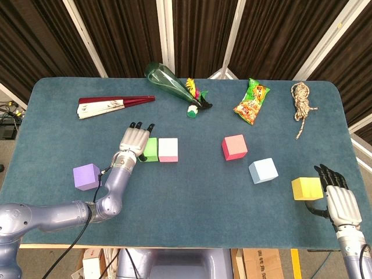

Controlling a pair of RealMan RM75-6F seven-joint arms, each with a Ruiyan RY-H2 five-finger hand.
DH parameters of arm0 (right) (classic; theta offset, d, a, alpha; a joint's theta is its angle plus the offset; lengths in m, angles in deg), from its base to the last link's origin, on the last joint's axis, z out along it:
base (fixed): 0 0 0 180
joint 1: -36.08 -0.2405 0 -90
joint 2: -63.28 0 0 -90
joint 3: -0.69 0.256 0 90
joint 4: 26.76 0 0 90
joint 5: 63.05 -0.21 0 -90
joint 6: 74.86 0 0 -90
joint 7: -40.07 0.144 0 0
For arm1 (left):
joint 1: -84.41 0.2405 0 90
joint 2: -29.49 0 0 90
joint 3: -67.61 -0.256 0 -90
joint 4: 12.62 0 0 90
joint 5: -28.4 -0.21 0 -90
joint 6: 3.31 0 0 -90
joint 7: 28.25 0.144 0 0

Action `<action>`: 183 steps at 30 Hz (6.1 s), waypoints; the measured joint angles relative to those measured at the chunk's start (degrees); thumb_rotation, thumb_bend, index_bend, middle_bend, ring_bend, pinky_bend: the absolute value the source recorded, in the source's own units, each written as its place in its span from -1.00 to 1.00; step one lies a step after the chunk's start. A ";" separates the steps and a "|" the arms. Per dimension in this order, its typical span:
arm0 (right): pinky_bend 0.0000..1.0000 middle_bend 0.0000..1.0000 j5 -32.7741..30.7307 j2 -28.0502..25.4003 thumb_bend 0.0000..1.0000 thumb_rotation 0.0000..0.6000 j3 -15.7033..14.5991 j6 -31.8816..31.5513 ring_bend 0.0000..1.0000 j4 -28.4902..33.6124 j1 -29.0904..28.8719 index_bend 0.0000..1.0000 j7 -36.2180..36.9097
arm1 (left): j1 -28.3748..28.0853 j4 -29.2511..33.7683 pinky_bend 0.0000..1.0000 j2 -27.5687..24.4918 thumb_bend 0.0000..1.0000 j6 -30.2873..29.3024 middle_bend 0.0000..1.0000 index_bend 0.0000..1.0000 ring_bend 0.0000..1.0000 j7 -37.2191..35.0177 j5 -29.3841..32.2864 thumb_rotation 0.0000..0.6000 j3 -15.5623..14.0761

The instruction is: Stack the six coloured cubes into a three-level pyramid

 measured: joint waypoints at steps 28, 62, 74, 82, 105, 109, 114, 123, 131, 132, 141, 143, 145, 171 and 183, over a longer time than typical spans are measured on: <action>-1.00 -1.00 -0.30 0.33 -0.36 1.00 0.02 -0.23 -1.00 0.12 -0.10 -1.00 -0.77 | 0.42 1.24 -0.80 -2.27 -0.40 1.30 -0.17 -0.90 -0.84 -5.98 -0.62 1.00 -1.68; -1.00 -1.00 -0.63 0.57 -0.36 1.00 0.07 -0.44 -1.00 0.19 -0.13 -1.00 -1.36 | -1.42 0.18 -0.80 -1.30 -0.41 2.35 -0.18 -0.91 -0.84 -7.60 -0.40 1.00 -3.20; -1.00 -1.00 -0.56 0.73 -0.36 1.00 0.14 -0.75 -1.00 0.16 -0.07 -1.00 -1.43 | -1.94 0.32 -0.87 -1.35 -0.78 2.51 -0.74 -1.00 -0.95 -7.20 0.02 1.00 -3.90; -1.00 -1.00 -0.34 0.75 -0.36 1.00 0.10 -0.90 -1.00 0.16 -0.03 -1.00 -1.38 | -1.92 1.32 -0.92 -2.33 -0.80 1.77 -0.91 -1.00 -1.00 -6.91 0.73 1.00 -4.23; -1.00 -1.00 0.02 0.91 -0.36 1.00 0.05 -0.67 -1.00 0.19 -0.20 -1.00 -1.16 | -0.58 4.82 -0.95 -8.28 -0.77 -0.49 -0.97 -1.00 -1.00 -4.04 3.43 1.00 -7.19; -1.00 -1.00 -0.13 0.89 -0.36 1.00 0.11 -0.53 -1.00 0.16 -0.25 -1.00 -0.95 | -0.57 3.13 -0.95 -7.07 -0.73 -0.58 -0.97 -1.00 -1.00 -4.78 3.09 1.00 -6.78; -1.00 -1.00 -0.46 0.82 -0.36 1.00 0.17 -0.26 -1.00 0.16 -0.30 -1.00 -0.75 | -0.76 0.04 -0.95 -4.61 -0.67 -0.66 -0.97 -1.00 -1.00 -5.29 1.90 1.00 -6.41; -1.00 -1.00 -1.14 0.58 -0.36 1.00 0.28 0.37 -1.00 0.34 -0.46 -1.00 -0.51 | -2.01 -5.33 -0.95 0.53 -0.48 -0.88 -0.97 -1.00 -1.00 -4.53 0.25 1.00 -5.58; -1.00 -1.00 -1.42 0.43 -0.36 1.00 0.35 0.64 -1.00 0.42 -0.54 -1.00 -0.30 | -2.81 -9.65 -0.95 4.78 -0.39 -0.77 -0.96 -1.00 -1.00 -3.57 -1.56 1.00 -5.00; -1.00 -1.00 -1.43 0.41 -0.36 1.00 0.35 0.67 -1.00 0.42 -0.55 -1.00 -0.25 | -2.88 -10.13 -0.95 5.22 -0.39 -0.77 -0.96 -1.00 -1.00 -3.43 -1.83 1.00 -4.86; -1.00 -1.00 -1.57 0.33 -0.36 1.00 0.37 0.87 -1.00 0.44 -0.63 -1.00 -0.06 | -3.03 -12.41 -0.95 7.14 -0.39 -0.50 -0.96 -1.00 -1.00 -2.61 -3.15 1.00 -3.84; -1.00 -1.00 -1.63 0.31 -0.36 1.00 0.37 0.90 -1.00 0.47 -0.63 -1.00 -0.08 | -3.01 -12.94 -0.95 7.51 -0.39 -0.50 -0.96 -1.00 -1.00 -2.68 -3.53 1.00 -3.60; -1.00 -1.00 -1.67 0.32 -0.36 1.00 0.37 0.89 -1.00 0.48 -0.63 -1.00 -0.15 | -2.96 -13.63 -0.95 7.98 -0.39 -0.48 -0.96 -1.00 -1.00 -2.82 -3.97 1.00 -3.34; -1.00 -1.00 -1.44 0.63 -0.36 1.00 0.15 0.22 -1.00 0.43 -0.49 -1.00 -1.18 | 3.43 -1.19 -0.97 -2.05 -0.59 -4.65 -0.97 -1.00 -1.00 -5.24 -5.81 1.00 -1.69; -1.00 -1.00 -2.17 1.54 -0.36 1.00 0.72 -1.53 -1.00 -0.09 -0.19 -1.00 -2.91 | 11.58 19.05 -0.98 -14.67 -0.81 -13.48 -0.98 -1.00 -1.00 -12.54 -14.51 1.00 -1.69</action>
